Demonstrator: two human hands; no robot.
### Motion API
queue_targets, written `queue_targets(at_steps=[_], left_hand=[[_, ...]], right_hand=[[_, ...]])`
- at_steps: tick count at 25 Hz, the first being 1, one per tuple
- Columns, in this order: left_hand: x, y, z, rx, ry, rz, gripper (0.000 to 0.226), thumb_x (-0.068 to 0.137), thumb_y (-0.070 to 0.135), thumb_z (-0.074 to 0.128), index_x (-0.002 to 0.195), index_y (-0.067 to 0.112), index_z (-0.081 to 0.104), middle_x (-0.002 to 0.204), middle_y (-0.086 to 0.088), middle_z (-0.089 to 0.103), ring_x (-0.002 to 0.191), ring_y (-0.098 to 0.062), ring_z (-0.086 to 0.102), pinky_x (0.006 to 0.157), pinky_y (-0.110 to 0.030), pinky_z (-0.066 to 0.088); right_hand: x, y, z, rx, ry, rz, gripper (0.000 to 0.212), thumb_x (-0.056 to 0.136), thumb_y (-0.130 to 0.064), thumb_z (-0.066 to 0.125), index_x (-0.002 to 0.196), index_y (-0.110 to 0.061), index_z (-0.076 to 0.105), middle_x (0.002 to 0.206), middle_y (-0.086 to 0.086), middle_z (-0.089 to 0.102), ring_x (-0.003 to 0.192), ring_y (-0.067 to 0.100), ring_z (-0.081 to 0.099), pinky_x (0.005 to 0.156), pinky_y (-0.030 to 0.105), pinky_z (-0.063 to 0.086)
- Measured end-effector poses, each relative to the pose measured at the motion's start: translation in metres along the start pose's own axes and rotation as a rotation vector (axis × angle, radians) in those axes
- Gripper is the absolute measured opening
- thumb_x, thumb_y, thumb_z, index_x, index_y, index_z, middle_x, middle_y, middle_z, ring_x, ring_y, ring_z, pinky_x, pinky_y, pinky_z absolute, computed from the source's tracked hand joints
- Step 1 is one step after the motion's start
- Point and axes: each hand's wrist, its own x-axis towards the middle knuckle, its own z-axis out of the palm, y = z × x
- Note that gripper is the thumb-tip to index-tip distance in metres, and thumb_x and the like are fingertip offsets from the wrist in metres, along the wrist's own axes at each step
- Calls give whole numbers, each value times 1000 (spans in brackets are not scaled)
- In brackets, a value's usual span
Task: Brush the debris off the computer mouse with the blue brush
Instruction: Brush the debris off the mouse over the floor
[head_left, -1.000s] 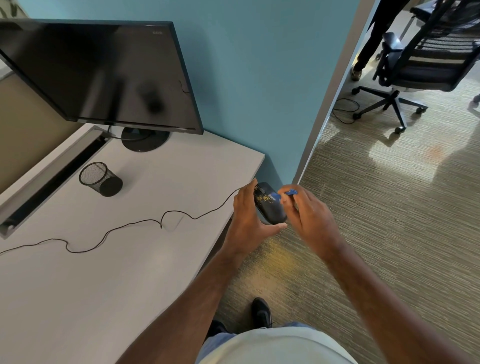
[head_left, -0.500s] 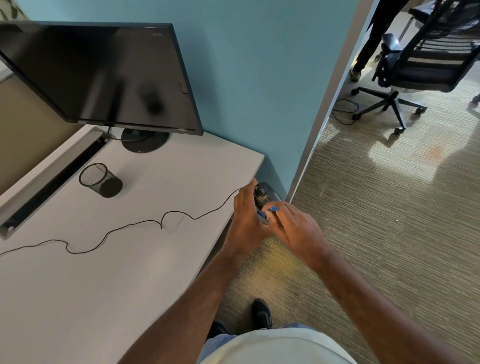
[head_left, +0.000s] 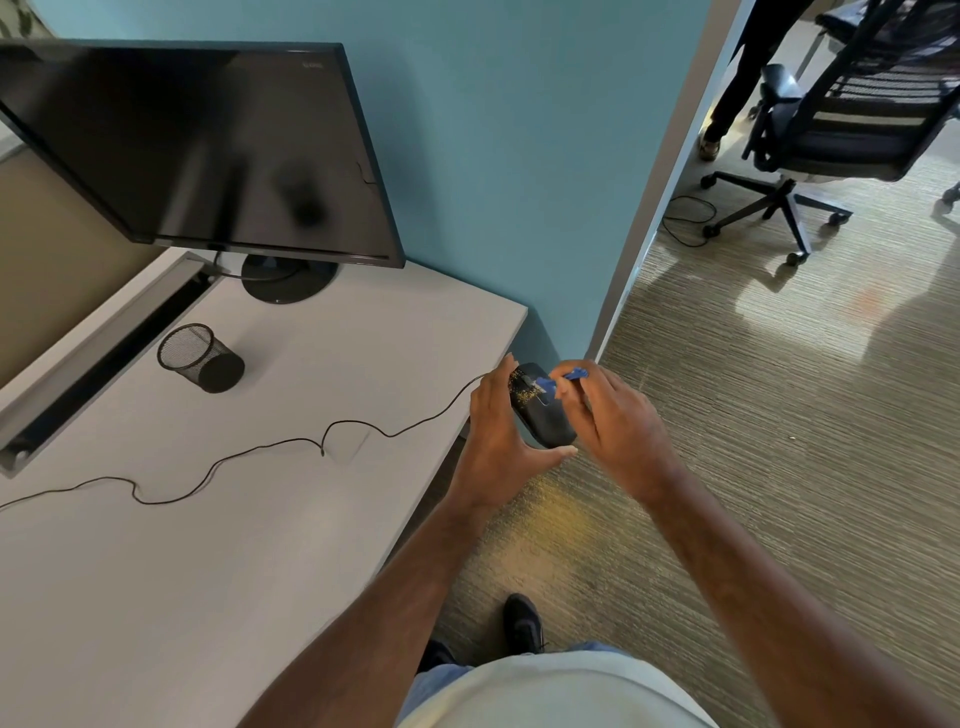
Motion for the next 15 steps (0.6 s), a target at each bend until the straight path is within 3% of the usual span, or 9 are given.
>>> queue_targets(at_steps=[3, 7, 11, 15], left_hand=[[0, 0, -1, -6, -14, -8, 138, 60, 47, 95, 161, 16, 5, 158, -1, 31, 144, -16, 28, 115, -47, 40], [0, -3, 0, -16, -41, -36, 141, 59, 47, 94, 158, 35, -6, 157, -7, 31, 144, -27, 32, 111, -58, 42], [-2, -2, 1, -15, -40, -23, 138, 63, 38, 95, 160, 22, -2, 155, -14, 34, 144, -29, 33, 111, -59, 41], [-4, -2, 3, 29, 1, 49, 135, 63, 47, 93, 159, 22, 2, 158, -13, 33, 145, -27, 33, 111, -58, 41]], right_hand=[[-2, -4, 1, 30, -15, -29, 41, 106, -33, 37, 116, -5, 64, 91, 6, 70, 72, 14, 64, 57, 26, 49], [-10, -15, 9, 61, -77, -45, 40, 106, -32, 38, 119, -6, 65, 96, 5, 71, 78, 14, 67, 65, 28, 57], [-15, -21, 12, 56, -128, -48, 45, 106, -36, 34, 121, -7, 65, 97, 2, 70, 79, 10, 64, 68, 23, 55], [-12, -15, 3, 125, -22, 6, 38, 106, -32, 40, 120, -6, 64, 100, -2, 69, 79, 7, 63, 66, 15, 47]])
